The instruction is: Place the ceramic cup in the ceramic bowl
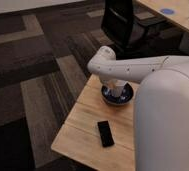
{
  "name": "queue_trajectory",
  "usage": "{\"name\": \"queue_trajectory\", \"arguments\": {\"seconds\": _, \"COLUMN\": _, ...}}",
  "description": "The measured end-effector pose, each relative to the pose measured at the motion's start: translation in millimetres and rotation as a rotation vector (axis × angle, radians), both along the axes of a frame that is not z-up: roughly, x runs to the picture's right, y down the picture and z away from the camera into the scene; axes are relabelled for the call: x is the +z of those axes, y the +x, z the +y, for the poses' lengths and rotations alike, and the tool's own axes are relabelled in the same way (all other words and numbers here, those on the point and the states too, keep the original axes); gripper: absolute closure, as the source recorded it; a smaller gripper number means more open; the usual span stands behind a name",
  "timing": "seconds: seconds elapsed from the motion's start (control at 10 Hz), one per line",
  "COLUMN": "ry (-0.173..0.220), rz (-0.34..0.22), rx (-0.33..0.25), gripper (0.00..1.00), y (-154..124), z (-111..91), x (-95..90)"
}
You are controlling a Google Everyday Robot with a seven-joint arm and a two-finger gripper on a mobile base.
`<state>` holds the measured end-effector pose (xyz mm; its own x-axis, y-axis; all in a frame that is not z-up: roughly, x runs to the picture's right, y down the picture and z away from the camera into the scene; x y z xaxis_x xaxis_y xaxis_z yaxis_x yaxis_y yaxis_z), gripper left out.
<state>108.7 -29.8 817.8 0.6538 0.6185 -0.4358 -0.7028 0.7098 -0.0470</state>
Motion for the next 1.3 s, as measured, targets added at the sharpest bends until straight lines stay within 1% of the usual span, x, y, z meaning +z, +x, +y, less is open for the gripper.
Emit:
{"name": "queue_trajectory", "arguments": {"seconds": 0.1, "ry": 0.002, "rz": -0.012, "rx": -0.014, "gripper": 1.0, "y": -7, "z": -2, "x": 0.3}}
{"name": "queue_trajectory", "arguments": {"seconds": 0.4, "ry": -0.008, "rz": -0.02, "rx": -0.014, "gripper": 1.0, "y": -10, "z": 2, "x": 2.3}}
{"name": "queue_trajectory", "arguments": {"seconds": 0.8, "ry": -0.024, "rz": 0.001, "rx": -0.001, "gripper": 1.0, "y": -3, "z": 9, "x": 2.1}}
{"name": "queue_trajectory", "arguments": {"seconds": 0.9, "ry": -0.027, "rz": 0.007, "rx": -0.003, "gripper": 0.97, "y": -2, "z": 10, "x": 1.7}}
{"name": "queue_trajectory", "arguments": {"seconds": 1.2, "ry": -0.028, "rz": 0.022, "rx": -0.015, "gripper": 0.58, "y": -1, "z": 10, "x": 2.5}}
{"name": "queue_trajectory", "arguments": {"seconds": 1.3, "ry": -0.026, "rz": 0.024, "rx": -0.016, "gripper": 0.5, "y": -1, "z": 10, "x": 2.4}}
